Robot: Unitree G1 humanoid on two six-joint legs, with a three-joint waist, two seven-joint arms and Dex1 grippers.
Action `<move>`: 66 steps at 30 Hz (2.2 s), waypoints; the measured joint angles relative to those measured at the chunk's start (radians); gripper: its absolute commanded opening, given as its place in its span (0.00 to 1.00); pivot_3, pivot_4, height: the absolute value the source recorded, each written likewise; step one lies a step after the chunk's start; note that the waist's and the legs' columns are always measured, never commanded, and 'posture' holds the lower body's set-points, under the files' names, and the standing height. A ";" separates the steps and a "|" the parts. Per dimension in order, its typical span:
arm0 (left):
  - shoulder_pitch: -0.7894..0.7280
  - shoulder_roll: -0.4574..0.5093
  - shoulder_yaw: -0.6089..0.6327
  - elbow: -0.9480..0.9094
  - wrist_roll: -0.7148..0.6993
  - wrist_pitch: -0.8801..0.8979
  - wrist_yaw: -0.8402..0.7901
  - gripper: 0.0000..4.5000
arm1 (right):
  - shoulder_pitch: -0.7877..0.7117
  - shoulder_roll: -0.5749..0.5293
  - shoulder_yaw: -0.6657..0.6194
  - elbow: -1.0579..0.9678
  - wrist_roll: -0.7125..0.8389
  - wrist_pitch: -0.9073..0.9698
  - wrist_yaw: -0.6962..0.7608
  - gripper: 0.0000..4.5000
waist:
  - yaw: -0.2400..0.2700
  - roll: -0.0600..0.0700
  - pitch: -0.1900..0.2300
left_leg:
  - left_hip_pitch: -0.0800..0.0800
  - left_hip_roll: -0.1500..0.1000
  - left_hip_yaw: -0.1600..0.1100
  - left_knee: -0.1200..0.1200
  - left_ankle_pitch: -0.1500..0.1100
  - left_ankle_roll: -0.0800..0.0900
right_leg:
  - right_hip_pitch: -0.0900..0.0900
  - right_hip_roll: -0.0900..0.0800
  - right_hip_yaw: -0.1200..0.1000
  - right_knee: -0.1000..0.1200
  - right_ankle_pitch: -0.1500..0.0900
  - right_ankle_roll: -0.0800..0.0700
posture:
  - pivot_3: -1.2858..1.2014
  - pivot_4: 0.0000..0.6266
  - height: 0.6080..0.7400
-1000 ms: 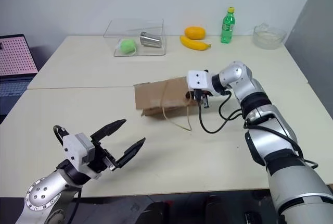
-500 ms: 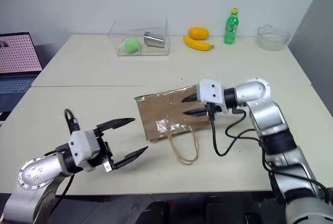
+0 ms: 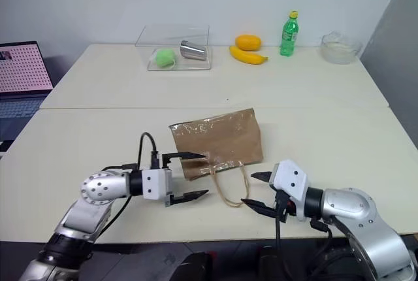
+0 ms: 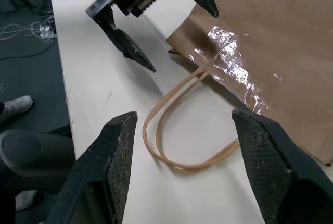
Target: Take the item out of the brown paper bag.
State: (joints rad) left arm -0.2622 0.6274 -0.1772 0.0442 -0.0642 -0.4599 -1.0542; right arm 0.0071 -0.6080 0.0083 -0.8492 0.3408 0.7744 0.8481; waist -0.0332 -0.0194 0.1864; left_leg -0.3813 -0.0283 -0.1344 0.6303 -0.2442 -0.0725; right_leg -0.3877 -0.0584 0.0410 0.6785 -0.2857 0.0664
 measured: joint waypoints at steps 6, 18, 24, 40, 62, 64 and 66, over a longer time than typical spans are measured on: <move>-0.116 -0.026 -0.044 0.175 0.041 -0.132 -0.005 1.00 | 0.012 -0.027 -0.028 -0.037 0.045 0.032 -0.057 0.68 | 0.000 0.000 0.000 | 0.000 0.002 0.000 0.000 0.000 0.000 | 0.000 0.002 0.000 0.000 0.000 -0.001 | 0.52 0.24 1.00; -0.139 -0.076 -0.113 0.275 0.087 -0.229 0.005 1.00 | 0.014 -0.085 -0.042 -0.053 0.142 0.066 -0.112 0.68 | 0.001 0.000 0.000 | 0.000 0.002 -0.001 0.000 0.000 0.000 | 0.000 0.002 0.000 0.000 0.000 -0.001 | 0.52 0.24 1.00; -0.155 -0.140 -0.143 0.290 0.114 -0.226 0.043 1.00 | 0.030 -0.112 -0.044 -0.054 0.155 0.061 -0.130 0.68 | 0.002 -0.001 0.000 | 0.000 0.002 -0.001 0.000 0.000 0.000 | 0.000 0.002 0.000 0.000 0.000 -0.001 | 0.52 0.24 1.00; -0.237 -0.195 -0.123 0.194 -0.004 0.028 0.054 0.01 | 0.059 -0.135 0.125 -0.055 0.101 0.025 -0.170 0.69 | -0.001 -0.001 0.000 | 0.000 0.002 -0.001 0.000 0.000 0.000 | 0.000 0.003 0.000 0.000 -0.002 0.004 | 0.52 0.24 1.00; -0.265 -0.190 -0.077 0.128 -0.017 0.158 0.079 0.00 | -0.251 0.090 0.504 0.450 -0.248 -0.198 -0.211 0.15 | 0.001 -0.001 0.000 | 0.000 0.003 -0.002 0.000 0.000 0.000 | 0.000 0.003 -0.001 0.000 0.001 -0.001 | 0.52 0.24 1.00; -0.281 -0.193 -0.072 0.131 -0.017 0.160 0.082 0.00 | -0.251 0.099 0.504 0.458 -0.251 -0.202 -0.211 0.01 | 0.001 -0.001 0.000 | 0.000 0.003 -0.001 0.000 0.000 0.000 | 0.000 0.003 0.000 0.000 0.001 -0.001 | 0.52 0.24 1.00; -0.309 -0.196 -0.065 0.147 -0.017 0.170 0.087 0.00 | -0.251 0.103 0.504 0.460 -0.260 -0.203 -0.213 0.01 | 0.001 -0.001 0.000 | 0.000 0.003 -0.001 0.001 0.000 0.000 | 0.000 0.003 0.000 0.000 0.001 -0.001 | 0.52 0.24 1.00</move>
State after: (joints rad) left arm -0.5707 0.4312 -0.2424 0.1909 -0.0813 -0.2897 -0.9669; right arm -0.2439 -0.5047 0.5120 -0.3896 0.0808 0.5710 0.6352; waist -0.0324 -0.0204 0.1860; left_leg -0.3813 -0.0257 -0.1358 0.6308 -0.2440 -0.0727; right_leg -0.3881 -0.0552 0.0406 0.6784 -0.2851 0.0655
